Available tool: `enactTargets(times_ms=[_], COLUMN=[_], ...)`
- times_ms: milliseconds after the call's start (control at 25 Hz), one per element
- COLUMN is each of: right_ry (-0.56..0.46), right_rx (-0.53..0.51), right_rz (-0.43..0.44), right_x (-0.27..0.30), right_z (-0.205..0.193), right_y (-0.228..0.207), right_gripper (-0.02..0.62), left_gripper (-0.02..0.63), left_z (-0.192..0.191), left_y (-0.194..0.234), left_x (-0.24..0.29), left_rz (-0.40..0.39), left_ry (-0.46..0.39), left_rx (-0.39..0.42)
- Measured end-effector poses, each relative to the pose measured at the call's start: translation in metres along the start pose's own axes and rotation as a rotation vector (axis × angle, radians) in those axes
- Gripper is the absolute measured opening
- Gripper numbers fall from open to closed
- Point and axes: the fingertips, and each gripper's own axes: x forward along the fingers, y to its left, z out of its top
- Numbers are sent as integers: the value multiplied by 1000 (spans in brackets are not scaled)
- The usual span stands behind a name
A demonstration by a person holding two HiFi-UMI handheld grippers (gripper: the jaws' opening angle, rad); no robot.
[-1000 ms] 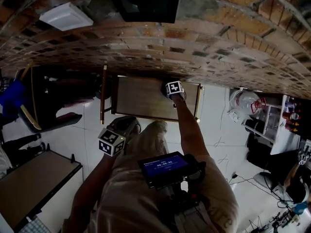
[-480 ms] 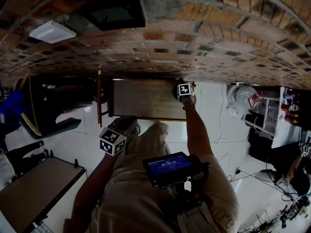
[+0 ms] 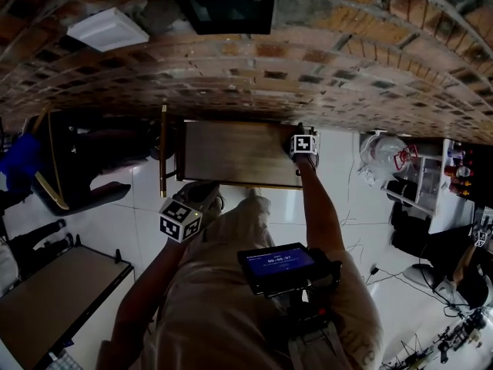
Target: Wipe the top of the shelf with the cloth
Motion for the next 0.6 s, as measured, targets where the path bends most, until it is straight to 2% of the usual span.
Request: enactTargets(times_ms=[80,160,240,360,520,600], right_ry=[-70,-57,-47,-99,-97,-43], right_rx=[-25,-76,-114,-146,-227,-256], right_rz=[93,81,123,337,425,409], right_x=[-8,-21,-29,-31,-35,-27], right_z=[17,23,27,42,52,45], right_y=[44,75,121,222,315,342], right_gripper=[84,84,84,84,84,84], left_gripper=[3,3,3,3,3,3], left_z=[-4,-8,-12,-18,-20,-25], left_y=[11,25,38,56,81,95], left_x=[-8,-17,-28,-45,-71,-82], left_rz=[3,8,12,15,23,31], left_ry=[-5,-11,-17,-25,-41,-45], left_rx=[-1,-5,-10,-7,5,7])
